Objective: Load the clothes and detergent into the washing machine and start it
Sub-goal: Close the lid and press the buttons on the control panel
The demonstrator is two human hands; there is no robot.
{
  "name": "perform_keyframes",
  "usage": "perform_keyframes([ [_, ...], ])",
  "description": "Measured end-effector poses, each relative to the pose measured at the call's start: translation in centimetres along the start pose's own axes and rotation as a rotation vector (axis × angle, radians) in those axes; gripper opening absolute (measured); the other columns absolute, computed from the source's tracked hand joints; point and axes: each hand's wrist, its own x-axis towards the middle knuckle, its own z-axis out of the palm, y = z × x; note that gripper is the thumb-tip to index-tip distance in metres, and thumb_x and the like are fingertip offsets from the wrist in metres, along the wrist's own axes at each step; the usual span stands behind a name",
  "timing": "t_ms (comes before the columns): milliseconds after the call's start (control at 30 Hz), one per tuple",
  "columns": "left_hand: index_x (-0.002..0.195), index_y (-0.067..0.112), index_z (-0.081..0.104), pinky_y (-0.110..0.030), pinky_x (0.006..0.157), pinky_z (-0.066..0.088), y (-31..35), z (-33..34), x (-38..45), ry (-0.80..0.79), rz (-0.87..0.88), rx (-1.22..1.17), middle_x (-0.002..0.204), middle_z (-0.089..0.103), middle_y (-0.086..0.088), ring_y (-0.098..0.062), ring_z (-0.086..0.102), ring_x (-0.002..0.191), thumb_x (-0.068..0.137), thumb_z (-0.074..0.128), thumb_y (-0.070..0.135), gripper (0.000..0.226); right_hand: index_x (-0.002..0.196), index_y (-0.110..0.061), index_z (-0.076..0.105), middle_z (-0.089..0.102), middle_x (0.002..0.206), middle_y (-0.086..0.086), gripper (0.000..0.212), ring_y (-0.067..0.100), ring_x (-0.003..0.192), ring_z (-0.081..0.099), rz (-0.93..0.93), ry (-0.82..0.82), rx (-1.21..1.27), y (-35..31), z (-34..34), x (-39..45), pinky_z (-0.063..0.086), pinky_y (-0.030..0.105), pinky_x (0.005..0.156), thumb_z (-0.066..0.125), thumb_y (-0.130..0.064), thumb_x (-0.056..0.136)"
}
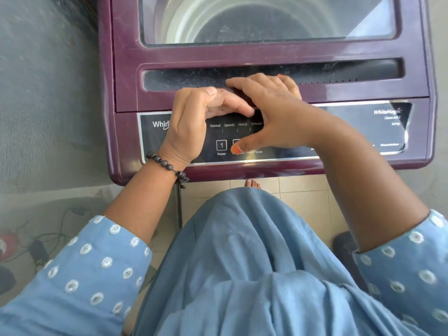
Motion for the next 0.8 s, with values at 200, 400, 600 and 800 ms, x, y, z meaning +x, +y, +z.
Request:
perform_keyframes([
  [200, 0.090, 0.005, 0.074, -0.035, 0.097, 0.050, 0.8, 1.0, 0.2, -0.033, -0.003, -0.057, 0.096, 0.075, -0.017, -0.027, 0.068, 0.103, 0.088, 0.022, 0.025, 0.056, 0.152, -0.026, 0.020, 0.031, 0.147, 0.003, 0.117, 0.026, 0.139, 0.024, 0.040, 0.027, -0.060, 1.8, -0.6, -0.8, -0.002, 0.038, 0.119, 0.080, -0.059, 0.057],
  [400, 0.092, 0.009, 0.075, -0.031, 0.096, 0.048, 0.6, 1.4, 1.1, -0.128, 0.024, -0.041, 0.099, 0.075, -0.013, -0.024, 0.067, 0.106, 0.082, 0.024, 0.037, 0.058, 0.152, -0.027, 0.020, 0.031, 0.144, 0.003, 0.121, 0.026, 0.138, 0.023, 0.042, 0.013, -0.021, 2.5, -0.6, -0.8, 0.004, 0.040, 0.120, 0.081, -0.063, 0.054],
  [600, 0.095, 0.007, 0.073, -0.026, 0.092, 0.049, 0.9, 1.9, 1.6, -0.161, 0.034, -0.034, 0.097, 0.076, -0.009, -0.020, 0.068, 0.104, 0.086, 0.025, 0.027, 0.053, 0.152, -0.025, 0.021, 0.033, 0.144, 0.004, 0.118, 0.028, 0.138, 0.025, 0.041, 0.063, -0.049, 2.8, 0.1, -0.5, 0.000, 0.042, 0.119, 0.070, -0.075, 0.057],
  [800, 0.098, 0.003, 0.071, -0.028, 0.091, 0.050, 1.1, 2.2, 2.0, -0.231, 0.033, -0.028, 0.094, 0.072, -0.019, -0.022, 0.069, 0.100, 0.087, 0.017, 0.010, 0.056, 0.152, -0.026, 0.018, 0.032, 0.143, 0.002, 0.124, 0.028, 0.139, 0.022, 0.041, 0.090, -0.092, 2.9, 0.8, -0.3, -0.003, 0.046, 0.118, 0.041, -0.084, 0.045],
])
